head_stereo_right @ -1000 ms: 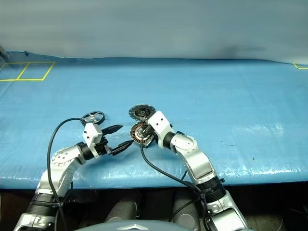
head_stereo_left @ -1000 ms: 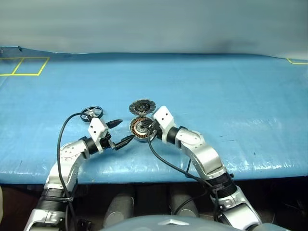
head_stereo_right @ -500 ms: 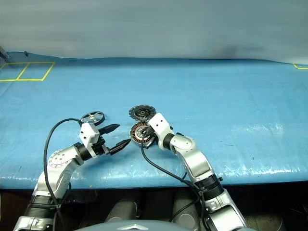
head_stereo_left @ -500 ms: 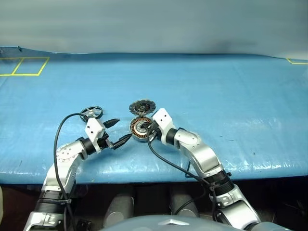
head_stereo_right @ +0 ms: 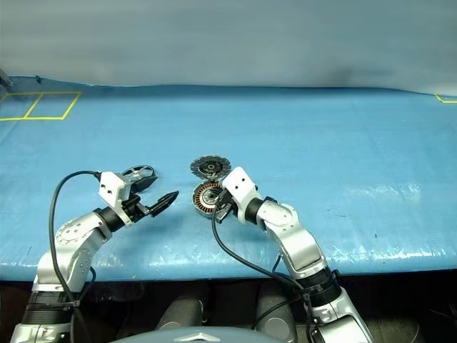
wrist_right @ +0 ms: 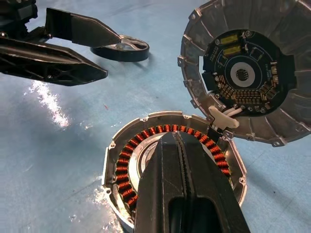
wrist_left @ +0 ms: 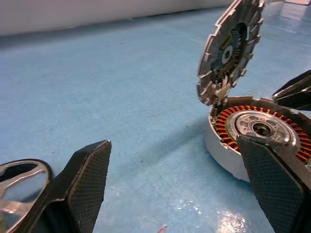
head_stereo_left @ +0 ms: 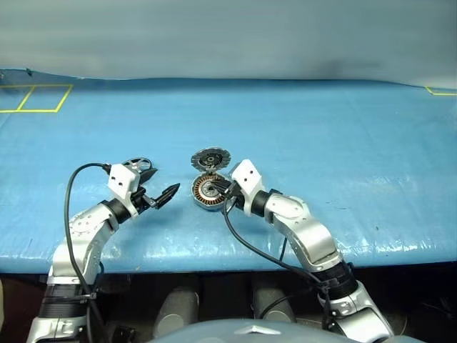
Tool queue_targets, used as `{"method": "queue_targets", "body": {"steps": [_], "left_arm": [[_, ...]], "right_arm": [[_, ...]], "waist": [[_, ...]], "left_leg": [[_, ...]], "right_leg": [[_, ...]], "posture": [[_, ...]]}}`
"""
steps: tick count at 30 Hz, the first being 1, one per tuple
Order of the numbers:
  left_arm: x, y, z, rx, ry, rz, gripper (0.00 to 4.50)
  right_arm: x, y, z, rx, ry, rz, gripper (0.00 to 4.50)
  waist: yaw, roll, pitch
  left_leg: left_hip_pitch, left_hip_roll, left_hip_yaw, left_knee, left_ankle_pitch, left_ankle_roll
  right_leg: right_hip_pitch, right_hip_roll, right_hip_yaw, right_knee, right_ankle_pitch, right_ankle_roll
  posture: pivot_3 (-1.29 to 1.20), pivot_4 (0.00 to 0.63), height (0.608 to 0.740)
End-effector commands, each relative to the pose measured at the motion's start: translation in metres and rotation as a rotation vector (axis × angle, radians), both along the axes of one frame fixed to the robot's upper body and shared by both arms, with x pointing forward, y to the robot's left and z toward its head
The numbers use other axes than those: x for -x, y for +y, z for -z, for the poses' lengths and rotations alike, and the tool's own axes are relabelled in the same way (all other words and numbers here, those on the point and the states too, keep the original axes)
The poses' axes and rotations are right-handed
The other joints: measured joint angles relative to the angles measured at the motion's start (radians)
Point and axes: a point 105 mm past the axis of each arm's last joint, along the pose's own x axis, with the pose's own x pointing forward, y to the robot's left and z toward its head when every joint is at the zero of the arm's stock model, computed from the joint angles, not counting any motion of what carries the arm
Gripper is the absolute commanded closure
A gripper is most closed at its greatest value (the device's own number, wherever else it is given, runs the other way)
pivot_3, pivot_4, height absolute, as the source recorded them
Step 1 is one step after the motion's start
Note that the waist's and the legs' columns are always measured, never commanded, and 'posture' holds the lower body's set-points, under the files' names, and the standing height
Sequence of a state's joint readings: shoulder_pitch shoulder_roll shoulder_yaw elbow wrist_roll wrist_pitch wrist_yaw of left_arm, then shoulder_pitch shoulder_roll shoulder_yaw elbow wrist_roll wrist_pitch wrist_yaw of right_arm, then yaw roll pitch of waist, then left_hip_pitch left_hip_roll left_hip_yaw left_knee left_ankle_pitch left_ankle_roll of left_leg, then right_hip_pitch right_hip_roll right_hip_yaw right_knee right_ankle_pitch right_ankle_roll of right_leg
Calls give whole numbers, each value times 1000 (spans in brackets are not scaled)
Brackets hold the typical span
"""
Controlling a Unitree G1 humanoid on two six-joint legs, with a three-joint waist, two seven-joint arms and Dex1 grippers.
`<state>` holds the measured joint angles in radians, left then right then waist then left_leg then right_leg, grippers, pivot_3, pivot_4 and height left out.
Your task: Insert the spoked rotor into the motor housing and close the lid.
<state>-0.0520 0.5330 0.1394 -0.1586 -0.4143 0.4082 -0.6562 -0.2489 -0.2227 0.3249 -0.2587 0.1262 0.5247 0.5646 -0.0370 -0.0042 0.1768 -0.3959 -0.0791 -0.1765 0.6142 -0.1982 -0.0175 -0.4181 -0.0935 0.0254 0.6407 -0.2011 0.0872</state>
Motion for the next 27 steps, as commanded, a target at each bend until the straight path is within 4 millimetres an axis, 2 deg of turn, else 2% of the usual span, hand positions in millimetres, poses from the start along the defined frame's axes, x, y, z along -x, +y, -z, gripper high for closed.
{"method": "queue_targets", "body": {"steps": [1, 6, 10, 13, 16, 20, 27], "left_arm": [[-2, 8, -34, -2, -40, -23, 0], [-6, 19, -62, -74, -19, -30, 0], [-10, 36, -62, -370, 126, -2, 0], [-20, 58, -66, -579, 222, 23, 0], [-27, 71, -65, -735, 303, 57, 0], [-43, 79, -68, -827, 368, 74, 0], [-65, 76, -70, -917, 414, 105, 0]], "right_arm": [[4, -1, -17, -38, -54, -17, 4488], [5, -5, -16, -35, -52, 2, 4488], [8, 2, -18, -57, -56, -9, 4488], [12, 11, -19, -76, -53, -35, 4488], [14, 15, -16, -77, -35, -54, 4488], [16, 18, -11, -57, -15, -86, 4488], [19, 16, -8, -34, -1, -109, 4488]], "waist": [[0, 0, 0], [1, -1, 1], [-2, -4, 2], [-1, -4, 2], [-5, -4, 2], [-3, -5, 2], [-13, -7, 4]], "left_leg": [[0, 0, 0, 0, 0, 0], [0, 1, 0, 0, 0, 0], [0, 0, 0, 0, 0, -1], [0, 0, 2, -1, -1, -2], [0, 1, 3, -1, -2, -3], [-1, 1, 3, -2, -2, -5], [-4, 3, 2, -1, -3, -6]], "right_leg": [[0, 0, 0, 0, 0, 0], [0, 1, -1, 1, -2, -4], [-1, 3, -1, 1, -2, -4], [-2, 3, -1, 2, -3, -5], [-4, 6, 0, 2, -2, -4], [-6, 7, 0, 3, -2, -3], [-8, 9, 0, 3, -2, -3]], "posture": [[0, 150, 740], [0, 150, 740], [0, 150, 740], [0, 150, 740], [0, 150, 740], [0, 150, 740], [0, 150, 740]]}}
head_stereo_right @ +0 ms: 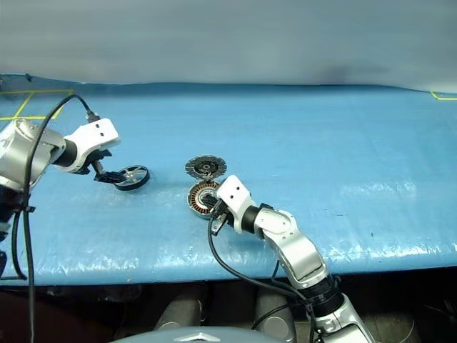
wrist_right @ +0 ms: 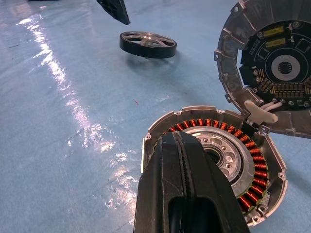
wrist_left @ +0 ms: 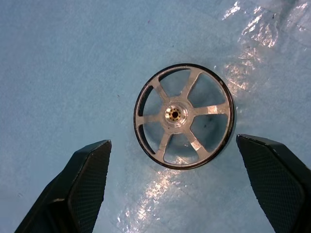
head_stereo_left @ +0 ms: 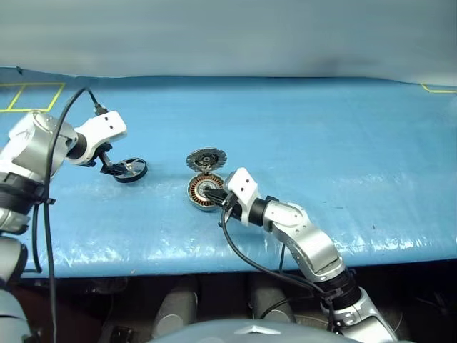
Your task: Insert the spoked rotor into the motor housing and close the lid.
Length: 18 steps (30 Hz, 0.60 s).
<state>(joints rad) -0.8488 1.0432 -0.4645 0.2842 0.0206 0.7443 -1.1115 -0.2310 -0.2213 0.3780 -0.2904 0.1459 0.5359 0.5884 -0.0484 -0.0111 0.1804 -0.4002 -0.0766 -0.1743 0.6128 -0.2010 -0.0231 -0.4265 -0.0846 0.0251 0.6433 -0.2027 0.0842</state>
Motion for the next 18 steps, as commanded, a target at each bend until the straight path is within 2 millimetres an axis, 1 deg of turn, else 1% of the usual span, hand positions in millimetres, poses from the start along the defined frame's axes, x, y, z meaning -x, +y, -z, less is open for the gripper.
{"method": "queue_targets", "body": {"steps": [1, 4, 11, 14, 18], "left_arm": [[-6, 4, -3, -84, 15, 32, 0], [-4, 6, 8, -140, 73, 63, 0], [-5, 11, 22, -200, 131, 85, 0], [-8, 7, 26, -191, 135, 90, 0], [-9, 2, 25, -171, 131, 110, 0]], "right_arm": [[4, 0, -10, -20, -22, -27, 4488], [7, -3, -12, -22, -34, -48, 4488], [12, -1, -18, -44, -64, -96, 4488], [12, -1, -19, -46, -69, -100, 4488], [12, -1, -19, -43, -73, -95, 4488]], "waist": [[-8, 0, 0], [-17, 0, 0], [-17, -1, 0], [-15, -1, 0], [-15, -1, 0]], "left_leg": [[0, 0, 0, 0, 0, 0], [0, 0, 0, 1, 0, 0], [0, 1, 0, 3, 0, 0], [0, 1, 0, 4, 0, 0], [0, 1, 0, 5, 0, 0]], "right_leg": [[0, 0, 0, 0, 0, 0], [0, 0, 0, 1, 0, 0], [0, 1, 0, 3, 0, 0], [1, 1, 0, 3, 0, 1], [1, 1, 0, 3, 1, 1]], "posture": [[0, 150, 740], [0, 150, 740], [0, 150, 740], [0, 150, 740], [0, 150, 740]]}}
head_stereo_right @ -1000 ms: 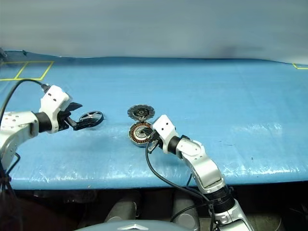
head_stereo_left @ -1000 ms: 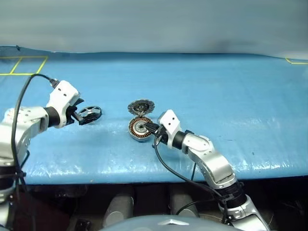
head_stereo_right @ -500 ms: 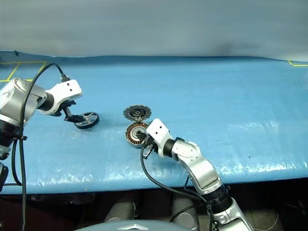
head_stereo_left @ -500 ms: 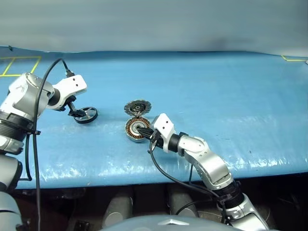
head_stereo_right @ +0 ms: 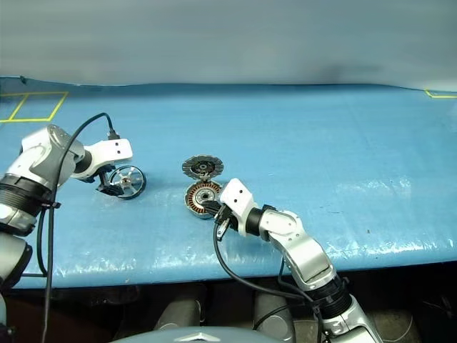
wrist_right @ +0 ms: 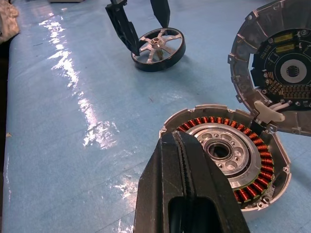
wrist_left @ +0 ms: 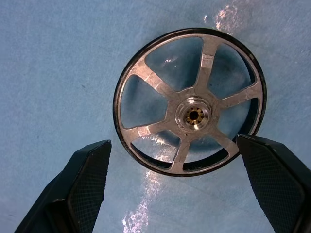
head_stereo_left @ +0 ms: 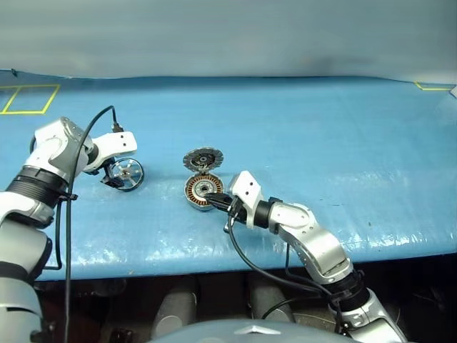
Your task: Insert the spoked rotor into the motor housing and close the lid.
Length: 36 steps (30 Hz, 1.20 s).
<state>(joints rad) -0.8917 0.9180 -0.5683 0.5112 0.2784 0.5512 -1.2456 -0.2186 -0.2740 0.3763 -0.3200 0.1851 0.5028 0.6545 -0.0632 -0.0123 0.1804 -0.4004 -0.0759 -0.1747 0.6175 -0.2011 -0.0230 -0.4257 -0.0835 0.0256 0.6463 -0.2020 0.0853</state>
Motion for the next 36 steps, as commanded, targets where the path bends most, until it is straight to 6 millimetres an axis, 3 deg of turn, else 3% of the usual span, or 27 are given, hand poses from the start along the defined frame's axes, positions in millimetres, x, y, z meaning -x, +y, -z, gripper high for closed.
{"method": "queue_targets", "body": {"steps": [1, 7, 17, 36], "left_arm": [[-6, -2, -17, 16, -53, 12, 0], [-13, -1, -32, 5, -109, 18, 0], [-8, 1, -31, 8, -85, 65, 0], [-5, -2, -1, 21, -23, 17, 0]], "right_arm": [[3, 3, -15, -37, -56, -16, 4488], [2, 2, -13, -32, -53, -10, 4488], [1, 3, -12, -23, -62, -6, 4488], [2, 3, -10, -19, -61, 7, 4488]], "waist": [[-1, 0, 0], [-1, 0, 0], [-1, 0, 0], [0, 0, 0]], "left_leg": [[0, 0, 0, 0, 0, 0], [0, 0, 0, 2, 0, 0], [0, 0, 0, 5, 0, 0], [1, 0, 0, 10, 1, -1]], "right_leg": [[0, 0, 0, 0, 0, 0], [0, 0, 0, 2, 0, 0], [0, 0, 0, 5, 0, 0], [0, 1, 1, 14, 0, 0]], "posture": [[0, 150, 740], [0, 150, 740], [0, 150, 740], [0, 150, 740]]}}
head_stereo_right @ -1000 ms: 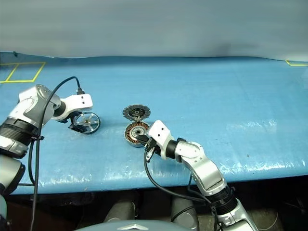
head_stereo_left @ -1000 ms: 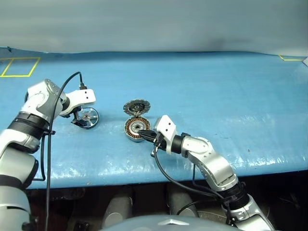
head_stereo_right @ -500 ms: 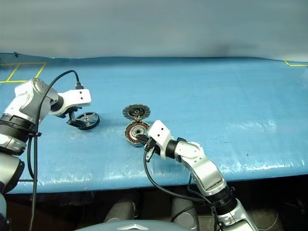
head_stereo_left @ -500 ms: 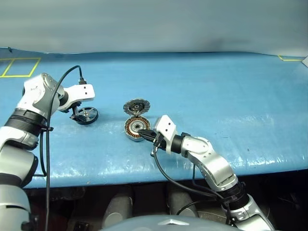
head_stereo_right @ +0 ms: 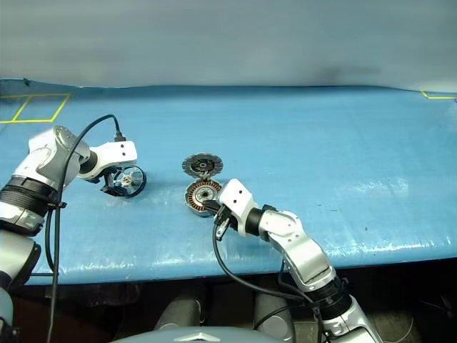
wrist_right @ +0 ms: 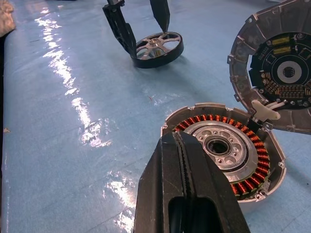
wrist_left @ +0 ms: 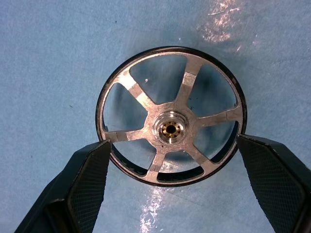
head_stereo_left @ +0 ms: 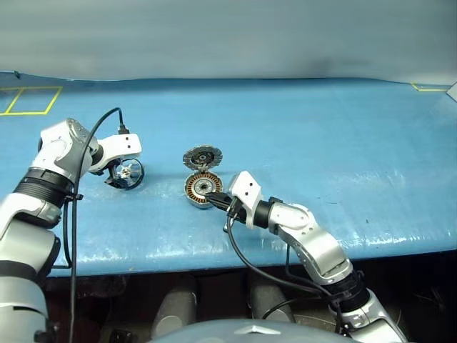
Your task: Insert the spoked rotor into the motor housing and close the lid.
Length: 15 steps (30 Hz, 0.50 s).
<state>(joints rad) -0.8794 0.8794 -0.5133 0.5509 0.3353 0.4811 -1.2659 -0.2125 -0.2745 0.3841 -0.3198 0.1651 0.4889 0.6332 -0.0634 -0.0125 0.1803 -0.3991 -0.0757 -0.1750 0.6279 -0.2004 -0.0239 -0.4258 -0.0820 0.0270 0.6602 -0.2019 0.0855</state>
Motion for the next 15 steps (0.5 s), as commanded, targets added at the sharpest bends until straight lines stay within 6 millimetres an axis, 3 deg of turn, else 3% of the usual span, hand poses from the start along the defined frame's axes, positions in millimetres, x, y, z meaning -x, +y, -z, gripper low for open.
{"method": "queue_targets", "body": {"steps": [1, 15], "left_arm": [[-3, 1, -5, 16, -21, -20, 0], [-2, 0, -5, 26, -15, -13, 0]], "right_arm": [[3, 4, -11, -31, -43, -12, 4488], [1, 4, -10, -34, -42, 5, 4488]], "waist": [[0, 0, 0], [1, 0, 0]], "left_leg": [[0, 0, 0, 0, 0, 0], [1, 0, 0, 0, 0, 0]], "right_leg": [[0, 0, 0, 0, 0, 0], [0, 0, 0, 0, 0, 0]], "posture": [[0, 150, 740], [0, 150, 740]]}}
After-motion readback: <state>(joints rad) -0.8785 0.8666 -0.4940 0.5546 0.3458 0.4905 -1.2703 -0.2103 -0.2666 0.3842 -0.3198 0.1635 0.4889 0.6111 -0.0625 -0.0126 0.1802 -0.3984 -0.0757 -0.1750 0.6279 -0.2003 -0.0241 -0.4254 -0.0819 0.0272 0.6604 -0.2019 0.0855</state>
